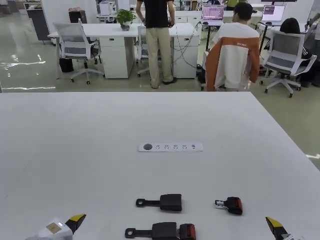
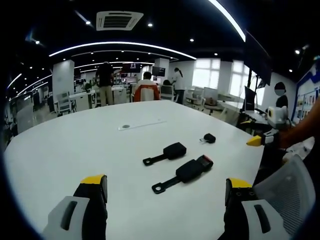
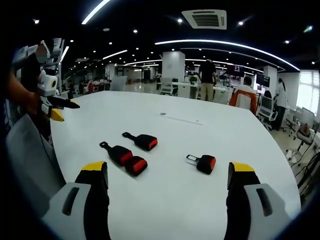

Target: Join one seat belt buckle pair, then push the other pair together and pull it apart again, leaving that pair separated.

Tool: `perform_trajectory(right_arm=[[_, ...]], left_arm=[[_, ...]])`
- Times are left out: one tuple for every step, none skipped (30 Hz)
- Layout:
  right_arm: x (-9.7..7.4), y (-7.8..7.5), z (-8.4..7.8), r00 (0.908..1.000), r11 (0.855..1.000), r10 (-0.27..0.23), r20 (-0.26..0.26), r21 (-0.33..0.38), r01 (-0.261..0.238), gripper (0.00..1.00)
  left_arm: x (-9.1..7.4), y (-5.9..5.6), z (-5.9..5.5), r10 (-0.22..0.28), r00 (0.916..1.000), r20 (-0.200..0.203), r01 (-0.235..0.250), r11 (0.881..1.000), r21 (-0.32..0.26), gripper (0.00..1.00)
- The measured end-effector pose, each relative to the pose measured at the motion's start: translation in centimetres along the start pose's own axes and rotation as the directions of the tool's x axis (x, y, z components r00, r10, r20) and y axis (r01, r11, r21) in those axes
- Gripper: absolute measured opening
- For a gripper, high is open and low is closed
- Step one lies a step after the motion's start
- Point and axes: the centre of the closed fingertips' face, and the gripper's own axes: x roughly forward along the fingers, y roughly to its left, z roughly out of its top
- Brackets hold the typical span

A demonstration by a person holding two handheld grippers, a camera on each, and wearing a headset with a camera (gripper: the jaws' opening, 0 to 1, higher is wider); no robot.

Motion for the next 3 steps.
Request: perform_trajectory(right_arm=[[-0.02, 0.02, -0.04, 1.0, 1.0, 0.001, -0.002, -0.001, -0.001, 0.99], [-0.03, 0.01, -0.09, 1.0, 1.0, 0.001, -0.001, -0.001, -0.001, 0.99], [-0.03, 0.0, -0.13, 1.0, 1.0, 0.001, -0.002, -0.001, -0.001, 0.99]], left_arm=[[-0.02, -0.11, 0.07, 0.0, 1.0, 0.0, 0.0, 1.0, 0.001, 1.0], [-0.02, -0.16, 0.09, 0.0, 1.0, 0.0, 0.0, 1.0, 0.001, 1.0], [-0.03, -0.1, 0.08, 0.0, 1.0, 0.0, 0.0, 1.0, 0.002, 1.0]])
